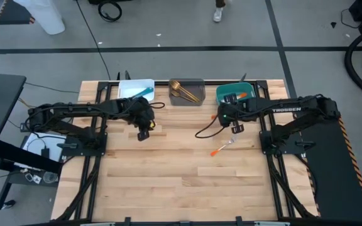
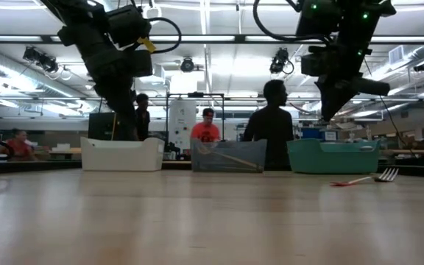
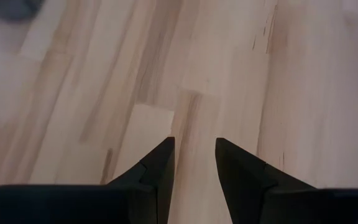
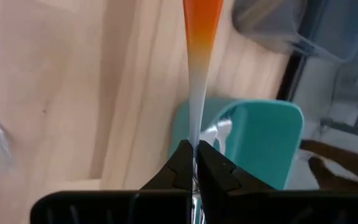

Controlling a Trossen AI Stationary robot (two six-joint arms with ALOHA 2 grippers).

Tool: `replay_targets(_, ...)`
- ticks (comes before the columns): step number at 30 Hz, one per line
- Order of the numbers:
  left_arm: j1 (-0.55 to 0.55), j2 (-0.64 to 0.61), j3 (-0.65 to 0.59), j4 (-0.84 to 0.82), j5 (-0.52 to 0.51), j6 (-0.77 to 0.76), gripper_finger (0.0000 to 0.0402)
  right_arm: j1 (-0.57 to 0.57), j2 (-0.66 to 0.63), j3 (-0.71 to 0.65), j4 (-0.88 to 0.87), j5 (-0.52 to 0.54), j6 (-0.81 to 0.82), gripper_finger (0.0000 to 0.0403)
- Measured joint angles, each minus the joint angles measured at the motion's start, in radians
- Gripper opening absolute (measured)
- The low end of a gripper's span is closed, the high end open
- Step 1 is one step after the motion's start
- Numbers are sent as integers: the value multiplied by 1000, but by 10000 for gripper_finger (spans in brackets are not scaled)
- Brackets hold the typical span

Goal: Sort silverware by color (type)
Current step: Put the right orange fork into the green bin

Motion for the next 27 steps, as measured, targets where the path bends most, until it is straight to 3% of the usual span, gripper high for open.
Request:
replay_targets(5, -78, 0, 0, 130, -3, 89, 123, 19, 0, 0, 60, -115, 25, 15)
replay_targets(10, -192, 0, 0, 279, -5, 294, 123, 41, 0, 0, 114, -274, 112, 14)
replay_targets(13, -248, 0, 0, 380, -98, 337, 125, 52, 0, 0, 129, -325, 189, 14)
replay_targets(18, -292, 0, 0, 482, -216, 371, 150, 100, 1, 7, 162, -278, 238, 14)
replay_targets(22, -289, 17, 1, 545, -217, 340, 182, 141, 1, 7, 208, -247, 238, 13)
replay_targets(27, -290, 95, 1, 668, -131, 324, 205, 175, 1, 8, 301, -307, 239, 13)
